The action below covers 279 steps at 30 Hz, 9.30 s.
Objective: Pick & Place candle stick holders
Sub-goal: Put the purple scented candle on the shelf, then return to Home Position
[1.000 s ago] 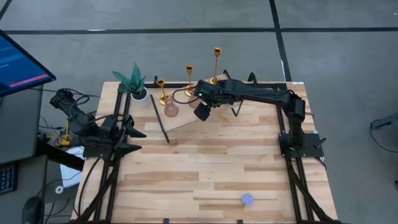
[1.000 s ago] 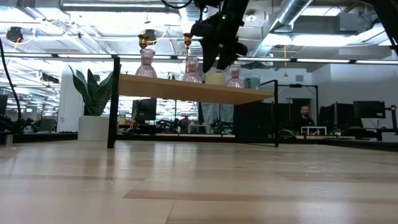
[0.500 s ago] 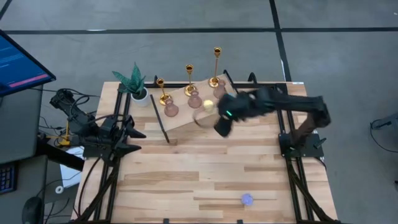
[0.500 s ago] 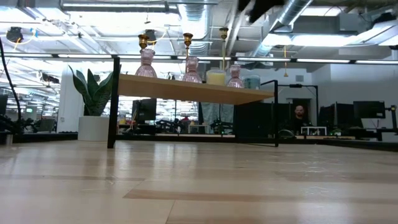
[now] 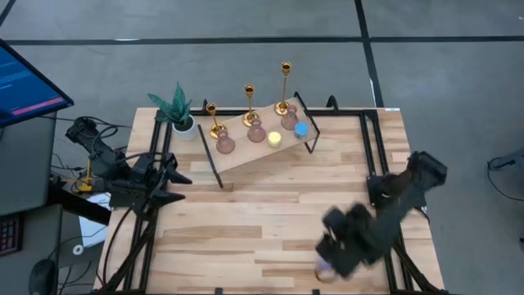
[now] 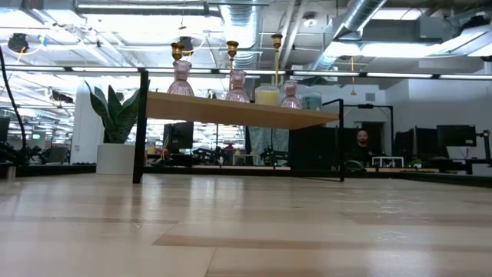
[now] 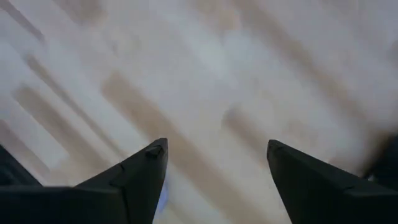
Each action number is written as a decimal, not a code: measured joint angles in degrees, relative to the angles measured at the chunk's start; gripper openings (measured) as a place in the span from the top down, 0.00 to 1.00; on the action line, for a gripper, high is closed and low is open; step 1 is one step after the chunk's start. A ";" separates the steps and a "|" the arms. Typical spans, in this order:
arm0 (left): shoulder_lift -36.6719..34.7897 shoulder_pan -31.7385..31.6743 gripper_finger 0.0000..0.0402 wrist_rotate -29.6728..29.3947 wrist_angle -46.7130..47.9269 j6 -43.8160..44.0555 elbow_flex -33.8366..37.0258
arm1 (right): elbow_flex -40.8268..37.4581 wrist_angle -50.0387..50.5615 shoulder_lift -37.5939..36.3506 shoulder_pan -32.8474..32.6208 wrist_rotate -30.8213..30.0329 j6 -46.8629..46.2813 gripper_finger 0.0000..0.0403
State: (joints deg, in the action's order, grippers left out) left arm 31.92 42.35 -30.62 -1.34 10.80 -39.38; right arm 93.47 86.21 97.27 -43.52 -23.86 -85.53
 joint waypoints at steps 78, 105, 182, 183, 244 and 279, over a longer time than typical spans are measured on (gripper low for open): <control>-0.04 0.01 0.47 0.45 -1.29 -3.19 0.00 | -11.56 -28.55 18.74 0.13 -24.76 0.94 0.50; -0.04 0.00 0.47 0.47 -1.75 -4.56 0.00 | -11.52 -79.17 7.82 39.82 3.99 77.13 0.50; -0.05 0.02 0.47 0.47 -1.70 -4.51 0.00 | -0.94 -80.60 15.79 46.21 6.78 84.65 0.38; -0.07 0.01 0.47 0.46 -1.70 -4.51 0.00 | 0.31 -78.91 15.79 46.17 6.76 84.67 0.38; -0.05 0.01 0.47 0.25 -1.71 -4.52 0.00 | -5.57 -69.40 9.47 43.59 8.83 91.70 1.00; -15.83 0.00 0.99 -17.38 11.56 -15.10 -0.04 | -58.40 -83.00 -69.45 41.19 12.31 87.68 1.00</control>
State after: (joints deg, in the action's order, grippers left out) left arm 16.10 42.35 -48.00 10.21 -4.30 -39.42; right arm 35.07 3.21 27.81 -2.33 -11.55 2.16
